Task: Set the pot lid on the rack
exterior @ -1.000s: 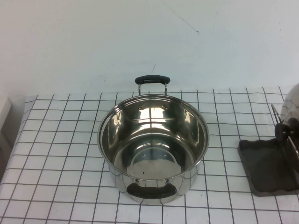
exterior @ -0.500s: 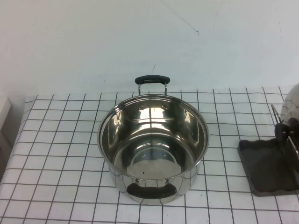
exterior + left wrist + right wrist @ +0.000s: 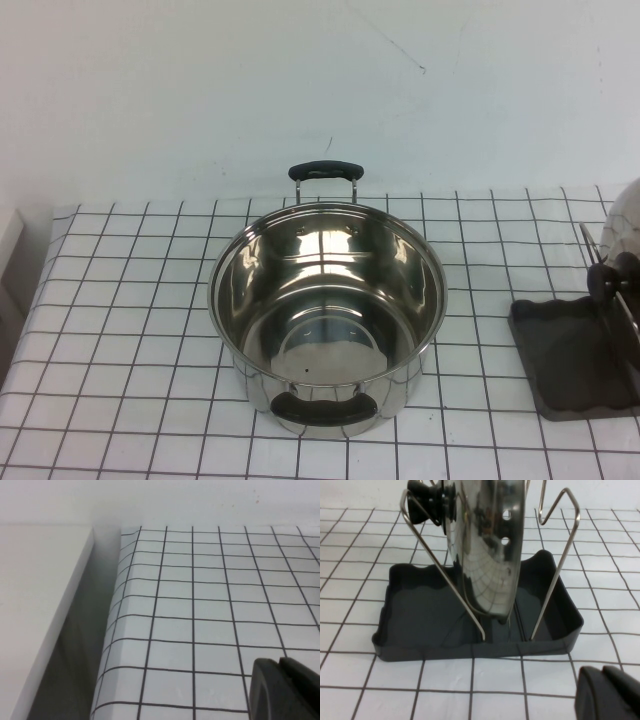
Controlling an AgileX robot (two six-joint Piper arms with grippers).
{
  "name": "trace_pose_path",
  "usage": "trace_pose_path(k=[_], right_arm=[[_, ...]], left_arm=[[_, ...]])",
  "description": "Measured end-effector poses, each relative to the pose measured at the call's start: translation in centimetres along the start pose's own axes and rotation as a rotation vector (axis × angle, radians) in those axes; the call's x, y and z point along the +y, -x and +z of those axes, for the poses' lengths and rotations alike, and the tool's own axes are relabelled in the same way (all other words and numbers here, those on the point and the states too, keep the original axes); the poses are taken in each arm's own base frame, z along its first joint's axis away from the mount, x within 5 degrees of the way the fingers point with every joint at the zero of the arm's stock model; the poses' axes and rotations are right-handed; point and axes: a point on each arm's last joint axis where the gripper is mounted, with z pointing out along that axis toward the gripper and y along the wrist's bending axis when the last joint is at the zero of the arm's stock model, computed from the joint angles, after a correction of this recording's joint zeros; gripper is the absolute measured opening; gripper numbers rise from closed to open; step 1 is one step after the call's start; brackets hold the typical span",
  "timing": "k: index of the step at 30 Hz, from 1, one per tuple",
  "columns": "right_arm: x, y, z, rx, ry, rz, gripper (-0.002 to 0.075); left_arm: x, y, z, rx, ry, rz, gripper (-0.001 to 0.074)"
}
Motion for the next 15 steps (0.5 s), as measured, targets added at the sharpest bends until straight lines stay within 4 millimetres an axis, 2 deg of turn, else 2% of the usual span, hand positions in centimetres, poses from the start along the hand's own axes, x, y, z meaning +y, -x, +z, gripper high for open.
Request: trace_pose_path(k=[7, 15], right_arm=[[0.0, 0.0, 0.0, 0.0, 0.0, 0.0, -0.0002], [0.0, 0.0, 0.0, 0.0, 0.0, 0.0, -0.0002]], left_arm=[[-0.52, -0.06, -0.03, 0.01, -0.092, 0.014, -0.0002], [-0.56, -0.07, -0.03, 0.011, -0.099, 0.018, -0.0002]])
